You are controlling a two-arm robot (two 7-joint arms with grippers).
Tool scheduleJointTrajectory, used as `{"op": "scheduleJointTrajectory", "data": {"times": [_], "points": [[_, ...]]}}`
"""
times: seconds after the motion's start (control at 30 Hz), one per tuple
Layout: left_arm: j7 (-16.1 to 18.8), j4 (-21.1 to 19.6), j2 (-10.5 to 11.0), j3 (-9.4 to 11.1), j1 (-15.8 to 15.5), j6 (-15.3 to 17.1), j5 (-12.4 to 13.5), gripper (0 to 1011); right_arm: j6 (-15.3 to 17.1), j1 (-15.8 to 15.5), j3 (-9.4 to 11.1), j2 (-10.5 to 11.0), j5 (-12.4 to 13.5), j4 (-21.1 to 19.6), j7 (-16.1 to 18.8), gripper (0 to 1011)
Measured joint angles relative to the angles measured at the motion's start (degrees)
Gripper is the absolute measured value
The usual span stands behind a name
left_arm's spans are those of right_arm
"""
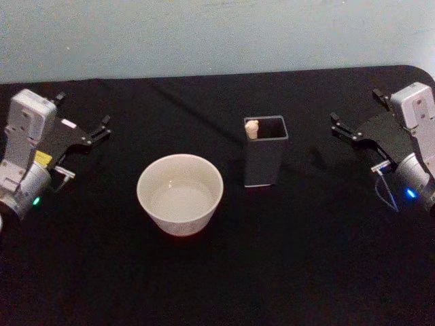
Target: Pick up the stirring spoon with one hand, stir inside the cup, then place it back in its original position.
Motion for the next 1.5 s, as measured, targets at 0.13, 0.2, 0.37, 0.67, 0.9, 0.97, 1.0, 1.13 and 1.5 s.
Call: {"op": "scheduleJointTrajectory", "data": {"times": [0.13, 0.2, 0.37, 0.67, 0.9, 0.97, 1.0, 1.13, 1.5], "points": [[0.0, 0.0, 0.0, 0.0, 0.0, 0.0, 0.0, 1001, 0.0, 0.0, 0.0, 0.0, 0.0, 0.0, 0.0, 1002], [0.0, 0.0, 0.0, 0.0, 0.0, 0.0, 0.0, 1001, 0.0, 0.0, 0.0, 0.0, 0.0, 0.0, 0.0, 1000], [0.0, 0.0, 0.0, 0.0, 0.0, 0.0, 0.0, 1001, 0.0, 0.0, 0.0, 0.0, 0.0, 0.0, 0.0, 1002], [0.0, 0.0, 0.0, 0.0, 0.0, 0.0, 0.0, 1001, 0.0, 0.0, 0.0, 0.0, 0.0, 0.0, 0.0, 1000], [0.0, 0.0, 0.0, 0.0, 0.0, 0.0, 0.0, 1001, 0.0, 0.0, 0.0, 0.0, 0.0, 0.0, 0.0, 1000], [0.0, 0.0, 0.0, 0.0, 0.0, 0.0, 0.0, 1001, 0.0, 0.0, 0.0, 0.0, 0.0, 0.0, 0.0, 1002], [0.0, 0.0, 0.0, 0.0, 0.0, 0.0, 0.0, 1001, 0.0, 0.0, 0.0, 0.0, 0.0, 0.0, 0.0, 1000], [0.0, 0.0, 0.0, 0.0, 0.0, 0.0, 0.0, 1001, 0.0, 0.0, 0.0, 0.0, 0.0, 0.0, 0.0, 1000], [0.0, 0.0, 0.0, 0.0, 0.0, 0.0, 0.0, 1001, 0.0, -0.1, 0.2, 0.0, 0.0, -0.1, 0.2, 1002]]}}
